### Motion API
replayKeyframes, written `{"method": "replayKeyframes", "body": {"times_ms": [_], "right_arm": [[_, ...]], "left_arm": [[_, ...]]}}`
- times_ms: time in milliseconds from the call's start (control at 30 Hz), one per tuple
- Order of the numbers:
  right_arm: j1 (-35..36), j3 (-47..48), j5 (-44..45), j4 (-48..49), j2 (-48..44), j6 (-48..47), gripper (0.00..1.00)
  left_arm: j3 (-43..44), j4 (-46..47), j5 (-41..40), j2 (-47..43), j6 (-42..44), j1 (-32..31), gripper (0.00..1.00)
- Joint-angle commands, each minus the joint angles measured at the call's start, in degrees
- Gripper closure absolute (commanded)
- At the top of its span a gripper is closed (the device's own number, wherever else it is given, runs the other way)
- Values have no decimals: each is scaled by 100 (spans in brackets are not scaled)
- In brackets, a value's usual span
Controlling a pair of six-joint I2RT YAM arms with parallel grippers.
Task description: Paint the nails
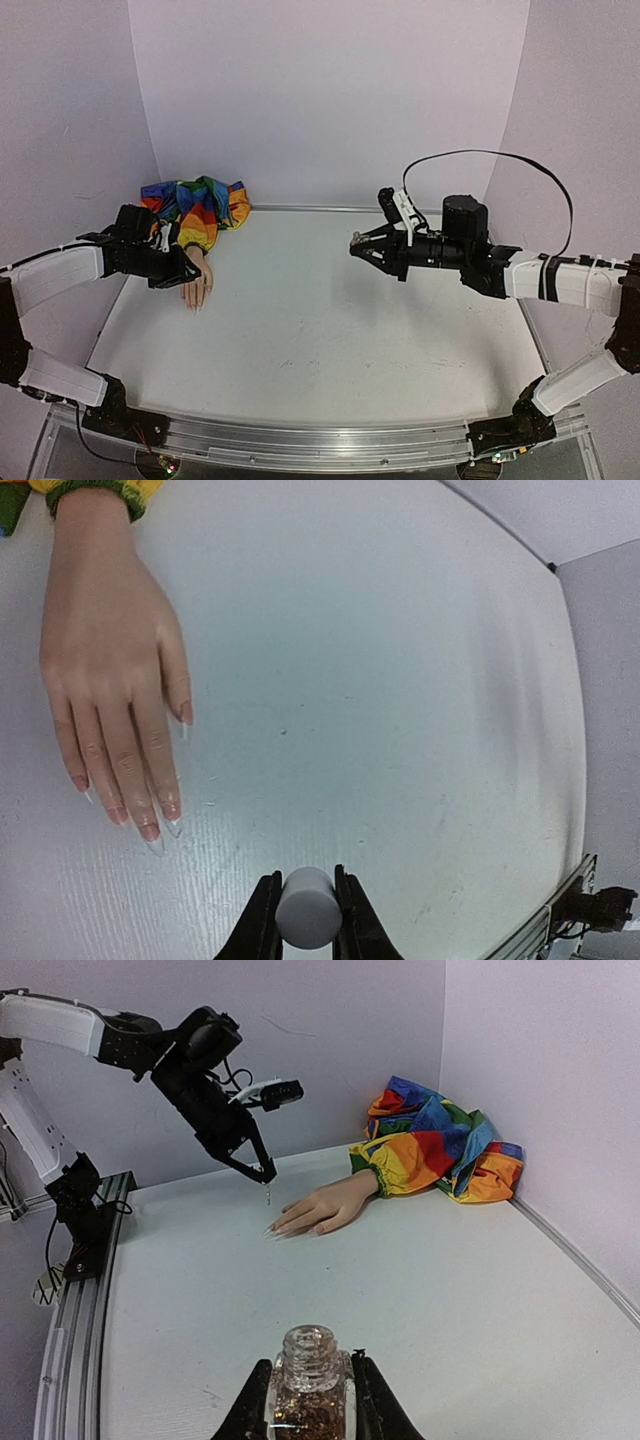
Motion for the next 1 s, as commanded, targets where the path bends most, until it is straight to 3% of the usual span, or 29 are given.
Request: {"method": "replayKeyframes", "body": {"times_ms": [0,267,567,733,967], "right_arm": [[-10,-82,-31,553,-275,176,100],[20,-592,-195,1517,-407,795,100],[618,-722,77,1660,-318,624,100],[926,-765,376,1704,-249,441,100],[983,-834,411,1849,-233,352,100]], "left_arm": [[531,32,691,-653,-288,-213,100],[1530,38,320,-1079,-470,-1747,100],[3091,29,-453,131,148,-3771,100],[3669,28,-527,607,381,-4283,100],[3959,19,-426,918,407,-4440,100]]}}
